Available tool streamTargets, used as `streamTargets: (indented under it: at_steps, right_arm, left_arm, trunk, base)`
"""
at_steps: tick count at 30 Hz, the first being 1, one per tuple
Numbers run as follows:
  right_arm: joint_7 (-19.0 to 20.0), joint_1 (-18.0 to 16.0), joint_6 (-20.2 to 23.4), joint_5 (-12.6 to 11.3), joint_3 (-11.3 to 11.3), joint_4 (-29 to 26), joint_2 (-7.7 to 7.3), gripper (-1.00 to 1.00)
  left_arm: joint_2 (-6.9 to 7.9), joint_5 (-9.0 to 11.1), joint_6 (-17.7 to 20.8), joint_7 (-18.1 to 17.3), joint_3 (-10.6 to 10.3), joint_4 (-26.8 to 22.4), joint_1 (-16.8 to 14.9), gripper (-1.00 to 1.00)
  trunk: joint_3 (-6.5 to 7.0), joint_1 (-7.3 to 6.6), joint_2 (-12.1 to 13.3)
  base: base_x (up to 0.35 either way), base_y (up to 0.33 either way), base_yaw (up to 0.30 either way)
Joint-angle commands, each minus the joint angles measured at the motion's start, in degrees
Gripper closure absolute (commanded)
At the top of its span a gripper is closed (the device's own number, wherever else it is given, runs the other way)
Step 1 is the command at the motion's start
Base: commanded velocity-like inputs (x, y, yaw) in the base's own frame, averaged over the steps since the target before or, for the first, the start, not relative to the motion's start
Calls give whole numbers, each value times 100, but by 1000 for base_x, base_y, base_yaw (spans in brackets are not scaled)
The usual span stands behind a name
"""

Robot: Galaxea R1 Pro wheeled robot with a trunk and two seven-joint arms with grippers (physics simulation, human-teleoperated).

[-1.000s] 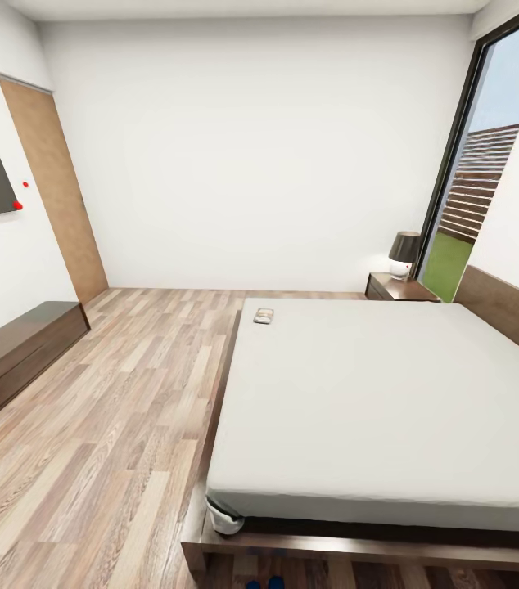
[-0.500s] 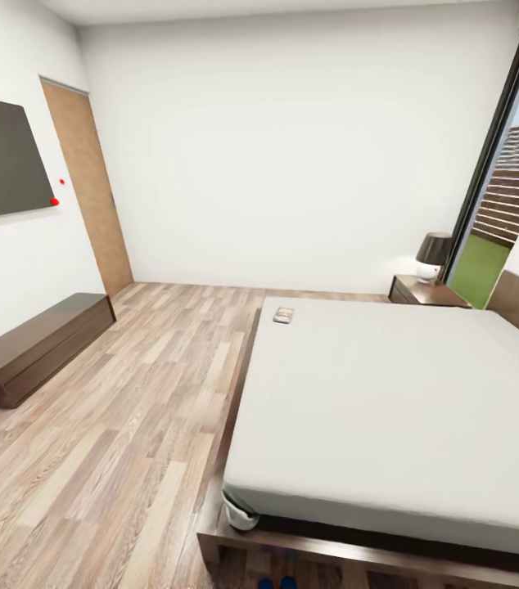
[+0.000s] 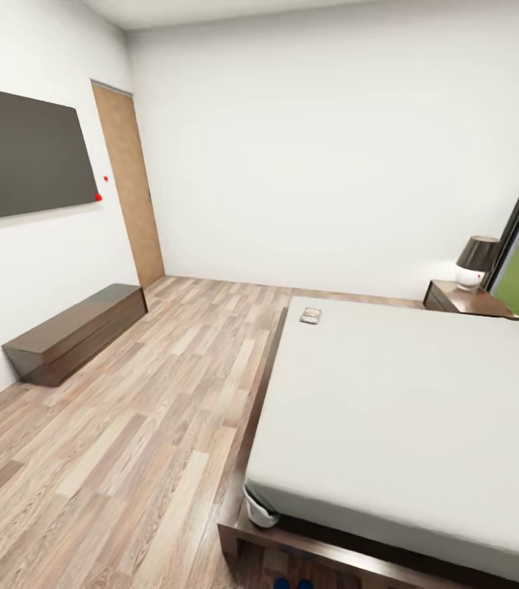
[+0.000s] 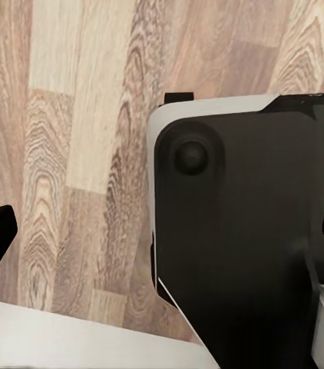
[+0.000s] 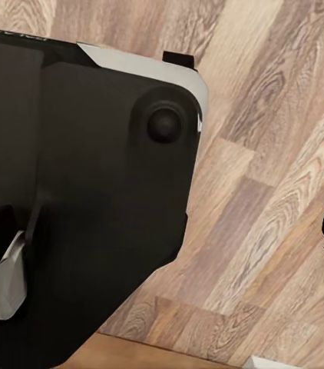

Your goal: In the bedroom, move the book from the bed onto either nightstand, and place the two sandals side by side next to the bed.

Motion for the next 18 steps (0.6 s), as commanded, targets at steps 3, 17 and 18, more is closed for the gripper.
streamTargets:
  at_steps: [3, 17, 18]
  right_arm:
    - [4, -8, 6, -53, 47, 9, -2, -100]
    - [4, -8, 6, -43, 53, 8, 15, -100]
    - [4, -8, 6, -42, 54, 8, 16, -100]
  left_arm:
    - [-2, 25, -15, 23, -51, 3, -3, -100]
    - [-16, 29, -16, 22, -47, 3, -2, -100]
    - [-15, 29, -16, 22, -47, 3, -3, -100]
  trunk:
    - [-20, 3, -12]
    - [-57, 3, -12]
    - [-59, 3, -12]
  base:
    - [0, 0, 249]
    - [0, 0, 249]
    - [0, 0, 249]
